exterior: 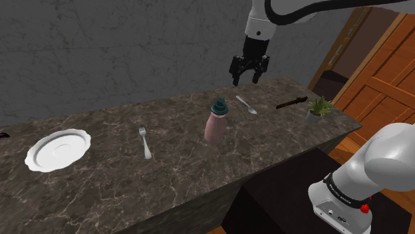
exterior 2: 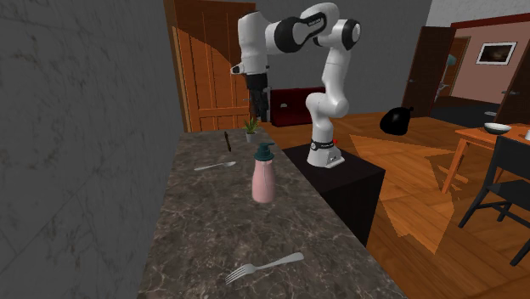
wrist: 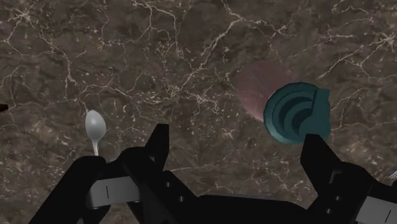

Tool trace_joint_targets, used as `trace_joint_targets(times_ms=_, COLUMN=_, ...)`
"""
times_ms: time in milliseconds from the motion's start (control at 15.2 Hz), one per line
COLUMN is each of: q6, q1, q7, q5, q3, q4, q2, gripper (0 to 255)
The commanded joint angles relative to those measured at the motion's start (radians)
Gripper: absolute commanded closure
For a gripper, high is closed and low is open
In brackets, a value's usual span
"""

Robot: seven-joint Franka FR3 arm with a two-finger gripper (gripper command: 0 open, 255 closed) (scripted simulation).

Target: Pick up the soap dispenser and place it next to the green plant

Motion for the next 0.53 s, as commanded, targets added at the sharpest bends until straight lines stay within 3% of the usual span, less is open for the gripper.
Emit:
trace_joint_targets(times_ms=0, q6=0.010, q1=0.007, q7=0.039, q5=-0.007, q3=0.020, q4=0.041, q2=0.079, gripper=0)
trace_joint_targets(times_ms=462, q6=0.021, q1=0.043, q7=0.162, q5=-0.050, q3=0.061, q4=0.226, q2=0.372, gripper=0)
